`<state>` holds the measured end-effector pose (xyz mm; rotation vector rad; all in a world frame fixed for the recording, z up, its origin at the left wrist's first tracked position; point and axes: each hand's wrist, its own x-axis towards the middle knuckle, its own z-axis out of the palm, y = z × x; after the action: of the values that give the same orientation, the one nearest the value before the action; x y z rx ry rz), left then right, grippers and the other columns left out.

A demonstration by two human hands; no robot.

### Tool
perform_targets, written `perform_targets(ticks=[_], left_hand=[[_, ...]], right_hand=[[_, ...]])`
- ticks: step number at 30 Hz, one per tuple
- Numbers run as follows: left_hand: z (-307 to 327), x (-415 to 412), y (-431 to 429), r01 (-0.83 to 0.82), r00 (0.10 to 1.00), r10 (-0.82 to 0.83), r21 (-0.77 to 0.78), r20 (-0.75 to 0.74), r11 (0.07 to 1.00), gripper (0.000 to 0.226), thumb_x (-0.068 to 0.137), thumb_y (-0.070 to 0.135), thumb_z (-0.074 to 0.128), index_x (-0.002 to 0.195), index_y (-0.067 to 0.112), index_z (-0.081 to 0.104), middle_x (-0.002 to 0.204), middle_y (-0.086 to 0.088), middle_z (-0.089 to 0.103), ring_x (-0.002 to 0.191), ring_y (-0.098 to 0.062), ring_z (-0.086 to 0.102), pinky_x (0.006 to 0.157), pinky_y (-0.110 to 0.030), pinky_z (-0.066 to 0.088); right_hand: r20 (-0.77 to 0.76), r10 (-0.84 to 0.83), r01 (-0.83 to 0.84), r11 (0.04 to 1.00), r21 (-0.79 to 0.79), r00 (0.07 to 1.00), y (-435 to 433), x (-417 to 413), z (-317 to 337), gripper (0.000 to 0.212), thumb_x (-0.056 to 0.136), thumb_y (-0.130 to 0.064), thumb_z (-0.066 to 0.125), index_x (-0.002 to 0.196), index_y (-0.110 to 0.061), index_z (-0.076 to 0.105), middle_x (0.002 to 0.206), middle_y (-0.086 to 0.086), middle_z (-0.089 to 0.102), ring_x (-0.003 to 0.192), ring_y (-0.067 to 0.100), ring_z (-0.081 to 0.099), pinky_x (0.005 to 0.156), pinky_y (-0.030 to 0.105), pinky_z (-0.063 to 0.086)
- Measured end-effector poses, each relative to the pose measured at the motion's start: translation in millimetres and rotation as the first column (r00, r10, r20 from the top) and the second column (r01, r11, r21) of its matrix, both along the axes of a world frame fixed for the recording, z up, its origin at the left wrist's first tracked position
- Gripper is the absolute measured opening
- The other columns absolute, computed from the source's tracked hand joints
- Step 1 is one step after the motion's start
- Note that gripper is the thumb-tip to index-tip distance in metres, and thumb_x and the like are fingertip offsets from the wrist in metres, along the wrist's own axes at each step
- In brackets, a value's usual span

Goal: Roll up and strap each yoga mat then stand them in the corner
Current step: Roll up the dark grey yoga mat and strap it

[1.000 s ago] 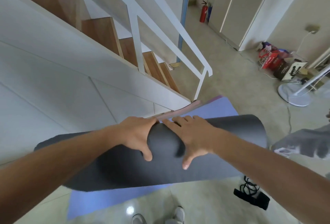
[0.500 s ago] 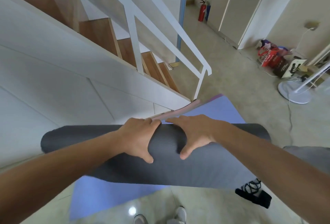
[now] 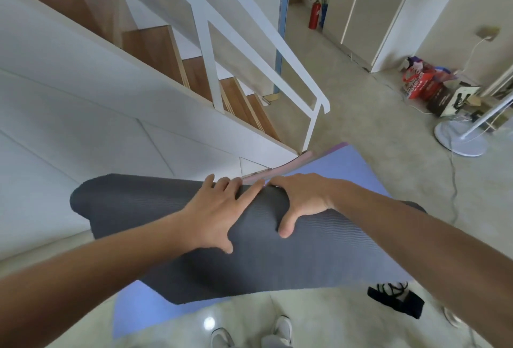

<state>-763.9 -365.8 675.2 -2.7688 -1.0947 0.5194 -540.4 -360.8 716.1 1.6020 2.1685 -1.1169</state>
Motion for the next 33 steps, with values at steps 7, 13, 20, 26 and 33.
perform_targets(ticks=[7,13,20,26,33], left_hand=[[-1.7,-14.1,26.8,-0.188,0.969,0.227,-0.294,0.103,0.937,0.109,0.043,0.062,0.079,0.138,0.031,0.033,0.114,0.01,0.054,0.1,-0.015,0.057,0.083,-0.036,0.051],[13.5,-22.8,32.8,-0.289,0.898,0.439,-0.74,0.01,0.607,0.107,0.048,0.053,0.09,0.138,0.046,0.033,0.128,0.021,0.053,0.117,-0.009,0.053,0.1,-0.032,0.045],[2.0,-6.9,-5.9,-0.078,0.997,0.081,-0.147,0.014,0.986,0.14,0.045,0.074,0.074,0.152,0.027,-0.002,0.134,-0.001,0.047,0.114,-0.023,0.051,0.098,-0.04,0.041],[4.4,-8.8,6.1,-0.175,0.97,0.227,-0.384,0.093,0.907,0.099,0.045,0.071,0.076,0.127,0.035,0.035,0.111,0.017,0.054,0.1,-0.012,0.056,0.085,-0.034,0.05],[19.0,-11.1,18.4,-0.278,0.927,0.375,-0.688,-0.009,0.671,0.121,0.051,0.062,0.088,0.148,0.043,0.018,0.145,0.017,0.043,0.127,-0.012,0.047,0.104,-0.03,0.039]], right_hand=[[0.315,0.233,-0.329,0.897,0.297,0.92,-21.8,-9.2,-31.6,0.137,0.051,-0.069,0.08,0.152,-0.039,-0.008,0.155,-0.001,0.026,0.134,0.025,0.035,0.106,0.045,0.035],[0.324,0.27,-0.383,0.847,0.368,0.907,-24.6,-11.1,-46.1,0.126,0.055,-0.062,0.079,0.151,-0.034,0.003,0.132,0.005,0.046,0.115,0.026,0.047,0.093,0.044,0.045],[0.003,0.05,-0.05,0.998,-0.041,0.999,-6.0,-3.1,-30.4,0.101,0.044,-0.06,0.084,0.133,-0.048,0.038,0.12,-0.022,0.056,0.108,0.012,0.055,0.095,0.036,0.046],[0.174,0.218,-0.232,0.97,0.067,0.96,-21.9,2.9,-28.0,0.132,0.05,-0.067,0.082,0.151,-0.045,0.0,0.155,-0.011,0.029,0.136,0.02,0.038,0.105,0.04,0.037],[0.248,0.241,-0.294,0.933,0.206,0.938,-33.5,4.6,-36.3,0.119,0.05,-0.068,0.078,0.146,-0.041,0.013,0.12,-0.006,0.049,0.104,0.019,0.052,0.082,0.036,0.045]])
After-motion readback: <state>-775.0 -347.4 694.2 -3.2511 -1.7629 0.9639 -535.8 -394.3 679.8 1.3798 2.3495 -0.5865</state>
